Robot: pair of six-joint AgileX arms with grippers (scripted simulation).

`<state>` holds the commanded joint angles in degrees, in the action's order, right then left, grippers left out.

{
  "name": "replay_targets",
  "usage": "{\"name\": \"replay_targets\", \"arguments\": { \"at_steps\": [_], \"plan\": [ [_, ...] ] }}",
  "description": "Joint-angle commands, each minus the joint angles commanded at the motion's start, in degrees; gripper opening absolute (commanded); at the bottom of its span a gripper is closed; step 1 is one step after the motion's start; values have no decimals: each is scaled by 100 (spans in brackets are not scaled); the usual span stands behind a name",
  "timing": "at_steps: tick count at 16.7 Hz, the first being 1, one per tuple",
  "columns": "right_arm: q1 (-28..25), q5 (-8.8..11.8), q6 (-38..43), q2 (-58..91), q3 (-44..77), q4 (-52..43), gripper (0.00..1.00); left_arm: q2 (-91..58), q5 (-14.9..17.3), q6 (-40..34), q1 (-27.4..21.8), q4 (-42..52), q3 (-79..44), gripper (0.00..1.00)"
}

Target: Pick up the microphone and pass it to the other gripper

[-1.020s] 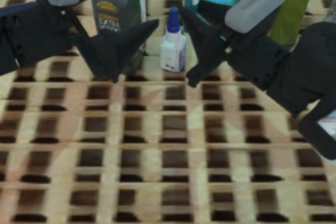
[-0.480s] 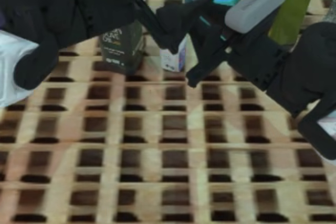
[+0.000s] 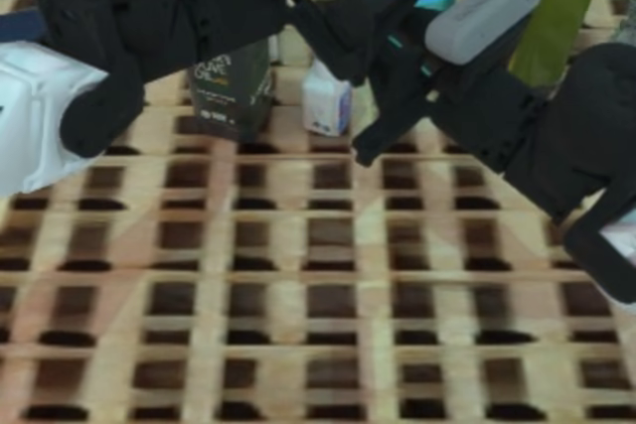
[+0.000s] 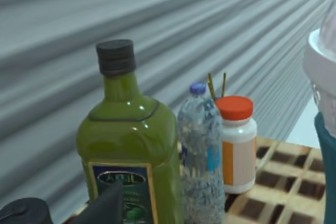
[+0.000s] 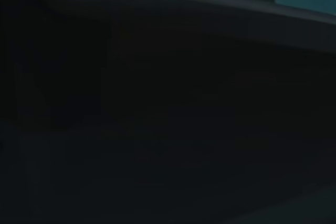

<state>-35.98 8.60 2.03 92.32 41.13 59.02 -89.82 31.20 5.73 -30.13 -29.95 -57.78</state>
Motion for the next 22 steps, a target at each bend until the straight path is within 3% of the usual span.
{"name": "replay_targets", "arguments": {
  "at_steps": [12,21,22],
  "plan": [
    [0,0,0,0,0,0,0,0,0,0,0,0,0,2],
    [0,0,0,0,0,0,0,0,0,0,0,0,0,0],
    [0,0,0,0,0,0,8,0,0,0,0,0,0,0]
  ]
}}
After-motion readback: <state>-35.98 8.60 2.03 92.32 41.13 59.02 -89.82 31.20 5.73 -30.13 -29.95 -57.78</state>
